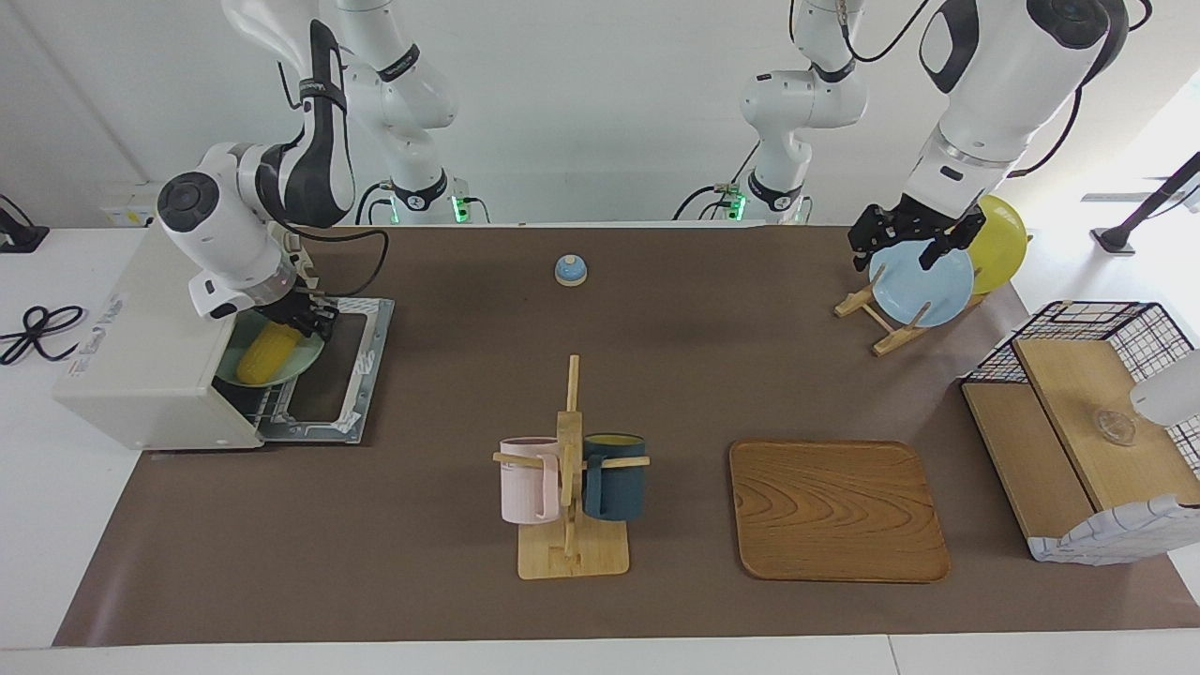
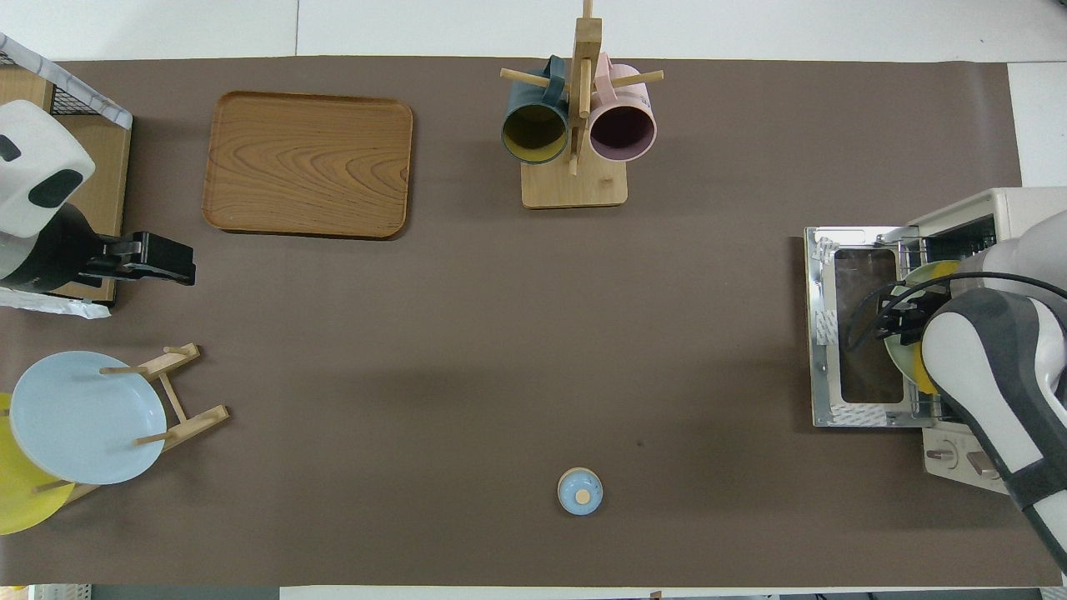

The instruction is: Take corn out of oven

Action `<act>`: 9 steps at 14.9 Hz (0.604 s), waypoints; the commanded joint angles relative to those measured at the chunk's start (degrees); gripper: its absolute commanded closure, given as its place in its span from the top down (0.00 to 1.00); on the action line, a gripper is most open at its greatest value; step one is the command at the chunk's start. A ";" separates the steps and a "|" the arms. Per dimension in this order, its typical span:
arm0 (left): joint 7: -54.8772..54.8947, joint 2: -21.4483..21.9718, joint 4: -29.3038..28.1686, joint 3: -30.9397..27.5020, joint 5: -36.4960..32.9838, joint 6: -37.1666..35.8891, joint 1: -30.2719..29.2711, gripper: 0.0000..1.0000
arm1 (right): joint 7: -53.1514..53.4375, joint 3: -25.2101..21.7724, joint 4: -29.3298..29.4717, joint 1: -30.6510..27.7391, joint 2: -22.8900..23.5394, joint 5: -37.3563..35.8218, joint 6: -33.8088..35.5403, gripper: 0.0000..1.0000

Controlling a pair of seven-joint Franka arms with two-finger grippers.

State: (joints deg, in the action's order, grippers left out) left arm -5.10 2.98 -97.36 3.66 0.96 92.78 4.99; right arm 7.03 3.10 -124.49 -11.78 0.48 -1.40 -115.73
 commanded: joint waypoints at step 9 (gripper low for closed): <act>0.36 0.98 -0.99 -0.32 0.36 0.30 -0.15 1.00 | -2.72 0.50 -5.76 -0.09 -3.03 0.88 -4.51 0.00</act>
State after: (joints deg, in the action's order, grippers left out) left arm -5.10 2.98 -97.36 3.56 0.96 92.76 4.98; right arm 6.51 3.32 -128.58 -11.60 -1.07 -1.41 -120.31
